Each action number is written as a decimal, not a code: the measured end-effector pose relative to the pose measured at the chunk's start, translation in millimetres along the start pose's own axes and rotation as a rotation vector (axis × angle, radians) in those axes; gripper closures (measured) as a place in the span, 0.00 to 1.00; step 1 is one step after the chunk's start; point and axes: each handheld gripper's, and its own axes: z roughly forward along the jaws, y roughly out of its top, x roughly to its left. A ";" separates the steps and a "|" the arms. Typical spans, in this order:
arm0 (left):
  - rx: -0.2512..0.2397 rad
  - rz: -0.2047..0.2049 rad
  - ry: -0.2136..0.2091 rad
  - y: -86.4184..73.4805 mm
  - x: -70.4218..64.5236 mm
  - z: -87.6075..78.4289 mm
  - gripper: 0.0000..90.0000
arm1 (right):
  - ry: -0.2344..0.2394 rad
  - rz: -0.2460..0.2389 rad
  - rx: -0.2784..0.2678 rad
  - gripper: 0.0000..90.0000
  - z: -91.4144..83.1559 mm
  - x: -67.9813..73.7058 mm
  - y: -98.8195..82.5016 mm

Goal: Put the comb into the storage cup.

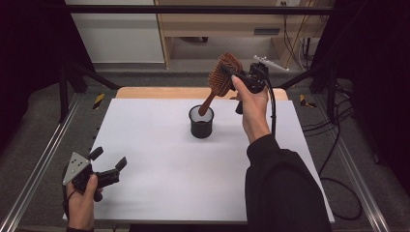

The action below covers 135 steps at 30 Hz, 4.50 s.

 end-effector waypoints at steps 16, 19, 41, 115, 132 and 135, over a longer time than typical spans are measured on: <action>-0.032 0.015 -0.046 -3.5 4.6 9.6 0.02 | -0.014 -0.021 0.023 0.57 5.6 -4.2 -6.9; -0.045 0.024 -0.065 -3.4 3.5 11.5 0.02 | -0.014 -0.035 0.038 0.57 6.8 -3.3 -9.6; -0.050 0.048 -0.110 -4.4 -4.7 15.8 0.01 | -0.008 -0.062 0.075 0.57 17.8 1.6 -19.4; -0.030 0.056 -0.119 -4.9 -3.5 16.8 0.02 | -0.045 -0.025 0.177 0.53 57.4 -11.7 -66.1; -0.029 0.060 -0.122 -4.8 -3.8 16.7 0.02 | -0.050 -0.019 0.186 0.51 57.5 -21.2 -65.9; -0.029 0.060 -0.122 -4.8 -3.8 16.7 0.02 | -0.051 -0.019 0.190 0.51 57.5 -22.9 -65.7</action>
